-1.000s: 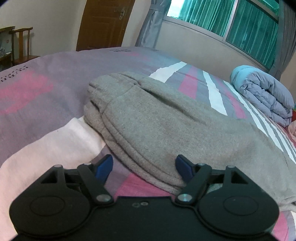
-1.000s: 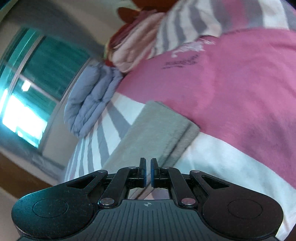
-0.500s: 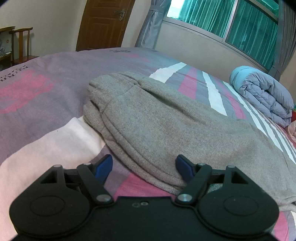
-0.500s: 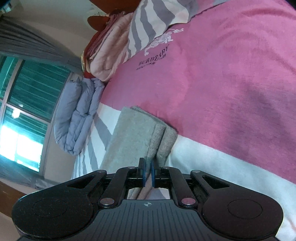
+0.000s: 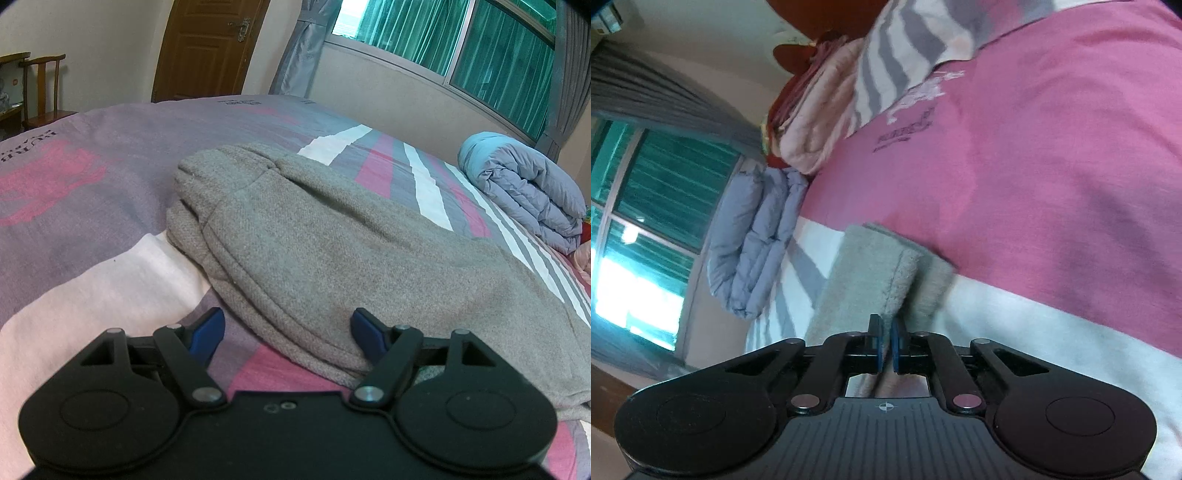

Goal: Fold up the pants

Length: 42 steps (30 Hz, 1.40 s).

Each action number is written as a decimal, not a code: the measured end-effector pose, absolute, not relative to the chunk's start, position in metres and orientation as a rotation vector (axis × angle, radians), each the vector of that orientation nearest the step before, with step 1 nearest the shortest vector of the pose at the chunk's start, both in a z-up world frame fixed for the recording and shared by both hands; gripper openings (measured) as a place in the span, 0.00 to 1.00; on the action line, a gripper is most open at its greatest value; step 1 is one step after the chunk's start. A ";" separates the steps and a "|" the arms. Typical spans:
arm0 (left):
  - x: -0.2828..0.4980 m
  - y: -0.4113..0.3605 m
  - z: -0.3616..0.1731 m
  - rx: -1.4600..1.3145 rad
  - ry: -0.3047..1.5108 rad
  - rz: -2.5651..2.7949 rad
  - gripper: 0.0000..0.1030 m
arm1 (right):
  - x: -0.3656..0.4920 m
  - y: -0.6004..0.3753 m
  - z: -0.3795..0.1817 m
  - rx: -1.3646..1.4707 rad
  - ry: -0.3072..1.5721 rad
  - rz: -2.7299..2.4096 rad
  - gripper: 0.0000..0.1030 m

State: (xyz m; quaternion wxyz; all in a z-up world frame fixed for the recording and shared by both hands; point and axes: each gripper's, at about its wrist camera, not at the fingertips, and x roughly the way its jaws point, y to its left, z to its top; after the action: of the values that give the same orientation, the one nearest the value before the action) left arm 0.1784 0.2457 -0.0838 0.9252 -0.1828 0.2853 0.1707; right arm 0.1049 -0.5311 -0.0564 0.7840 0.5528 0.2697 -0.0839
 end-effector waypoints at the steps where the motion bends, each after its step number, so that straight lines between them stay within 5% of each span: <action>1: 0.178 0.246 -0.084 -0.376 0.586 0.349 0.67 | 0.103 -0.532 -0.061 1.192 0.594 -0.182 0.05; 3: 0.178 0.247 -0.083 -0.375 0.586 0.347 0.67 | 0.100 -0.534 -0.061 1.203 0.591 -0.170 0.07; 5: 0.177 0.247 -0.083 -0.372 0.584 0.348 0.67 | 0.091 -0.535 -0.053 1.186 0.575 -0.163 0.49; 8: 0.177 0.246 -0.084 -0.367 0.582 0.351 0.67 | 0.084 -0.536 -0.049 1.219 0.548 -0.169 0.59; 16: 0.177 0.246 -0.083 -0.370 0.584 0.350 0.67 | 0.140 -0.531 -0.041 1.167 0.731 -0.242 0.60; 18: 0.177 0.246 -0.083 -0.370 0.586 0.349 0.67 | 0.159 -0.521 -0.033 0.999 0.808 -0.249 0.36; 19: 0.177 0.246 -0.083 -0.371 0.586 0.347 0.67 | 0.167 -0.515 -0.028 0.886 0.838 -0.244 0.13; 20: 0.176 0.246 -0.083 -0.372 0.587 0.346 0.67 | 0.172 -0.510 -0.024 0.806 0.837 -0.193 0.11; 26: 0.177 0.245 -0.082 -0.367 0.587 0.342 0.68 | 0.145 -0.499 0.034 0.488 0.520 -0.003 0.10; 31: 0.178 0.245 -0.081 -0.365 0.593 0.342 0.69 | 0.167 -0.521 -0.054 0.679 0.787 -0.071 0.11; 37: 0.177 0.246 -0.078 -0.370 0.597 0.345 0.69 | 0.129 -0.532 -0.038 0.795 0.640 -0.218 0.41; 39: 0.173 0.240 -0.063 -0.342 0.596 0.379 0.59 | 0.107 -0.531 -0.026 0.771 0.569 -0.339 0.41; 42: 0.167 0.205 -0.030 -0.155 0.491 0.320 0.60 | 0.102 -0.513 -0.011 0.725 0.552 -0.268 0.41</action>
State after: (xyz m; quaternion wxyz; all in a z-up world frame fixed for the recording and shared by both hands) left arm 0.1669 0.2050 -0.0298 0.9544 -0.0766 0.2418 0.1574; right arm 0.1015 -0.5126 -0.0108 0.8893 0.3492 0.2656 -0.1292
